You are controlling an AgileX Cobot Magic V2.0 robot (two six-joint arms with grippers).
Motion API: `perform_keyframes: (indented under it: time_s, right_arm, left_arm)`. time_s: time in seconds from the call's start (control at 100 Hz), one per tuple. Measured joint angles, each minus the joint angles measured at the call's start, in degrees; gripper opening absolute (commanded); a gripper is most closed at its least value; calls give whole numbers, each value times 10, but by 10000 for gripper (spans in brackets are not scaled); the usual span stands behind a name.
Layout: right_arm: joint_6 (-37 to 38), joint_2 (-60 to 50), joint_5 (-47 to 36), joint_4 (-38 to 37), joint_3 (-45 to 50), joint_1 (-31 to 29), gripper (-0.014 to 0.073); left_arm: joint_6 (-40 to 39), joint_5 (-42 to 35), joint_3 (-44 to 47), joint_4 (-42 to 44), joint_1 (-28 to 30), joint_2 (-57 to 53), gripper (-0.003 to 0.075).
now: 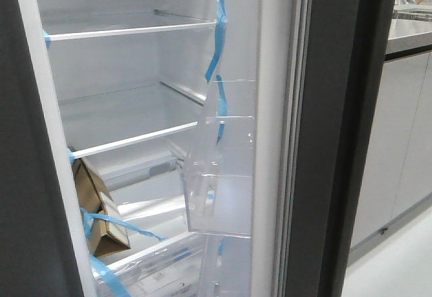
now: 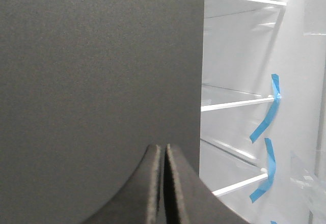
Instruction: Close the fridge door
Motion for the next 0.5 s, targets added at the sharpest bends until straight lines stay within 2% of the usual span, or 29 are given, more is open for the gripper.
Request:
perform_keyframes:
  time_s: [0.27, 0.5]
  right_arm:
    - [0, 151, 77, 71, -156, 0, -46]
    - [0, 212, 102, 79, -240, 32, -46]
  left_arm:
    - [0, 0, 0, 0, 0, 0, -20]
    - [0, 0, 0, 0, 0, 0, -20]
